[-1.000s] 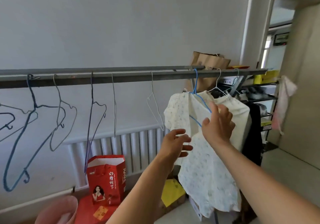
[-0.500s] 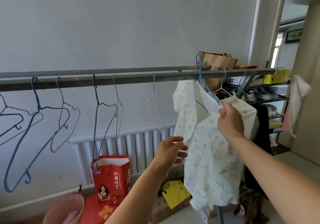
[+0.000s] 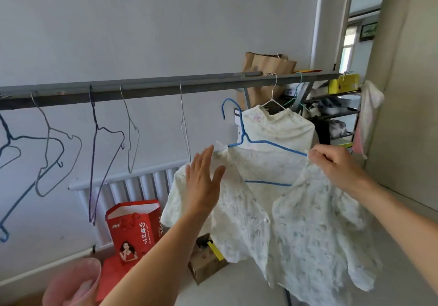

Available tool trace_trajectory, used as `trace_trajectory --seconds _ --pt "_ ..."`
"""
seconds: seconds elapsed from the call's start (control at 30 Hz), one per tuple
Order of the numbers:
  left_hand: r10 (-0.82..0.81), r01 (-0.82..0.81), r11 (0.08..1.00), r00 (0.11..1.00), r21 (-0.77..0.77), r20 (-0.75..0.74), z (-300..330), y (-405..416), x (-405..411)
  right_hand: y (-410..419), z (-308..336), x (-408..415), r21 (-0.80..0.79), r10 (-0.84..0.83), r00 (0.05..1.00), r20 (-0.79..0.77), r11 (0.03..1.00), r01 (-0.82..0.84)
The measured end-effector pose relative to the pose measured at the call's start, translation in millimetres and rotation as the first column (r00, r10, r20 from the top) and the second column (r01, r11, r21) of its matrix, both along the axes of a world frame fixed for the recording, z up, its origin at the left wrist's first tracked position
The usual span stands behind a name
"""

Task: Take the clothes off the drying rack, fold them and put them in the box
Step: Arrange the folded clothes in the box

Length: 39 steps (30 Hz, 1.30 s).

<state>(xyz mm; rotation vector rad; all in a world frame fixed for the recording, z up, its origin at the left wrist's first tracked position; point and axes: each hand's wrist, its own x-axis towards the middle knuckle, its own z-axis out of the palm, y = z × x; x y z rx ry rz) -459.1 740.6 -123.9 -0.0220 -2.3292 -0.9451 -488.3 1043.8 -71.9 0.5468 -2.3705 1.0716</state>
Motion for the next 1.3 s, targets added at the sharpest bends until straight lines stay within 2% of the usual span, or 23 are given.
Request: trace_trajectory --seconds 0.03,0.1,0.17,0.27,0.4,0.5,0.57,0.67,0.8,0.93,1.0,1.07,1.2,1.3 --pt "0.021 -0.020 1.000 0.999 0.016 -0.050 -2 0 3 4 -1 3 0.013 0.004 1.000 -0.005 1.000 -0.004" --pt "0.013 0.004 0.987 0.994 0.158 -0.109 -4 1 7 8 -3 9 0.058 -0.009 1.000 -0.020 0.998 0.010" --pt "-0.046 0.069 0.965 0.994 0.254 -0.096 -8 2 15 13 -7 13 0.074 -0.001 1.000 -0.017 0.997 0.002" --pt "-0.084 0.107 0.950 0.993 0.293 -0.089 -9 2 25 14 -16 17 0.083 0.017 1.000 0.017 0.996 -0.018" --pt "-0.130 0.142 0.969 0.989 0.205 -0.070 2 11 29 -4 -27 26 0.182 0.012 0.997 0.080 0.983 -0.027" --pt "-0.155 0.163 0.977 0.986 0.139 -0.067 9 8 33 -14 -35 28 0.111 0.042 0.993 0.113 0.992 -0.055" --pt "-0.124 0.131 0.986 0.990 0.101 -0.073 9 -4 37 -14 -40 26 0.044 0.013 0.996 0.093 0.999 -0.017" --pt "-0.089 0.102 0.985 0.991 0.137 -0.096 7 -21 47 -11 -45 24 0.053 -0.063 0.994 0.089 0.997 0.059" --pt "-0.053 0.067 0.987 0.994 0.144 -0.098 6 -27 59 -20 -52 21 0.030 -0.052 0.982 0.183 0.998 0.047" --pt "0.040 -0.031 0.993 0.996 0.114 -0.079 11 -30 68 -44 -49 23 0.105 -0.260 0.904 0.338 0.965 0.239" --pt "0.062 -0.053 0.991 0.995 0.126 -0.075 14 -30 71 -61 -51 28 0.126 -0.262 0.878 0.401 0.965 0.231" --pt "0.049 -0.036 0.987 0.996 0.157 -0.077 17 -31 71 -79 -55 31 0.160 -0.266 0.882 0.389 0.962 0.220" --pt "-0.034 0.060 0.965 0.994 0.257 -0.104 25 -35 78 -95 -52 26 -0.021 -0.317 0.885 0.342 0.939 0.344" --pt "-0.039 0.073 0.959 0.991 0.274 -0.128 30 -36 84 -99 -41 22 -0.071 -0.316 0.878 0.358 0.929 0.363"
